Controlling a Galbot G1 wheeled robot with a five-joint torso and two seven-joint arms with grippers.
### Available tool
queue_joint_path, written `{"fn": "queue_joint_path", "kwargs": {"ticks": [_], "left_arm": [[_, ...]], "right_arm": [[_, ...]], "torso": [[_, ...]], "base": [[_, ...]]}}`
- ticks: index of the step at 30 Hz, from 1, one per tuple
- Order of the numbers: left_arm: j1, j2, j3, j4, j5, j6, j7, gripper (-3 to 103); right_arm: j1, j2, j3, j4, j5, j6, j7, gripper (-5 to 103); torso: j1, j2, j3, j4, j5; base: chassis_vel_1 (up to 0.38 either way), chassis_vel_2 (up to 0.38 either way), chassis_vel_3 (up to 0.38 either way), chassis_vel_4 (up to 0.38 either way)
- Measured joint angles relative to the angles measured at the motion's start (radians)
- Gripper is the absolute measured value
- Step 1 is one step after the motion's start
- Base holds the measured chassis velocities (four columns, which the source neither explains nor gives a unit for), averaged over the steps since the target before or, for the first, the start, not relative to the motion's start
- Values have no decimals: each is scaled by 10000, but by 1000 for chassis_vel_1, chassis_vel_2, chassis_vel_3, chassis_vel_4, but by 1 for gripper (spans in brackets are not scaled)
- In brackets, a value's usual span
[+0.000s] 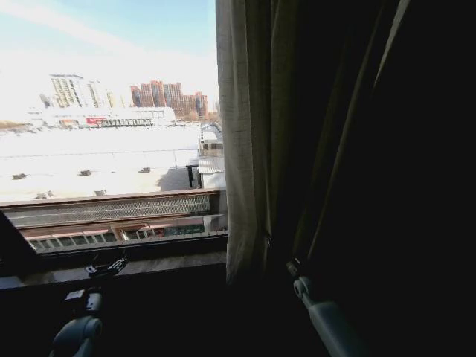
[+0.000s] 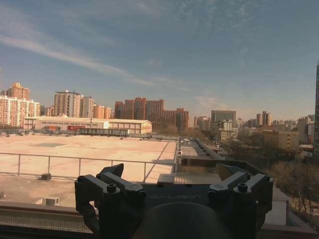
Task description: Open the curtains by pulling them apart, changing their state from closed to fully open.
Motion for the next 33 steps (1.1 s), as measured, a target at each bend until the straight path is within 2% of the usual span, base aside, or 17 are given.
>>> {"fn": "queue_joint_path", "kwargs": {"ticks": [2,4,6,13,27,33], "left_arm": [[0,1,-1,1,0,0,0,100],[0,1,-2,2,0,0,-1,100],[-1,4,-7,2,0,0,-8,100],[0,4,-7,2,0,0,-8,100],[0,2,-3,2,0,0,-7,100],[0,-1,4,1,0,-1,-4,100]], "right_arm": [[-29,6,1,18,-42,65,-71,0],[-60,-12,-1,72,-45,74,-205,0],[-65,-23,3,88,-27,63,-274,0],[-93,-183,164,103,103,-107,-350,0],[-179,-252,284,119,140,58,-128,0],[-145,-246,277,138,-18,119,97,0]], "torso": [[0,0,0,4,0],[0,0,0,10,-20],[-1,1,0,16,-10],[-3,0,0,1,0],[-3,1,-1,7,-7],[-2,0,0,-1,2]], "base": [[0,0,0,0],[21,29,-17,-18],[58,58,-35,-26],[30,16,-14,-17],[-89,-97,98,100],[-181,-173,160,172]]}}
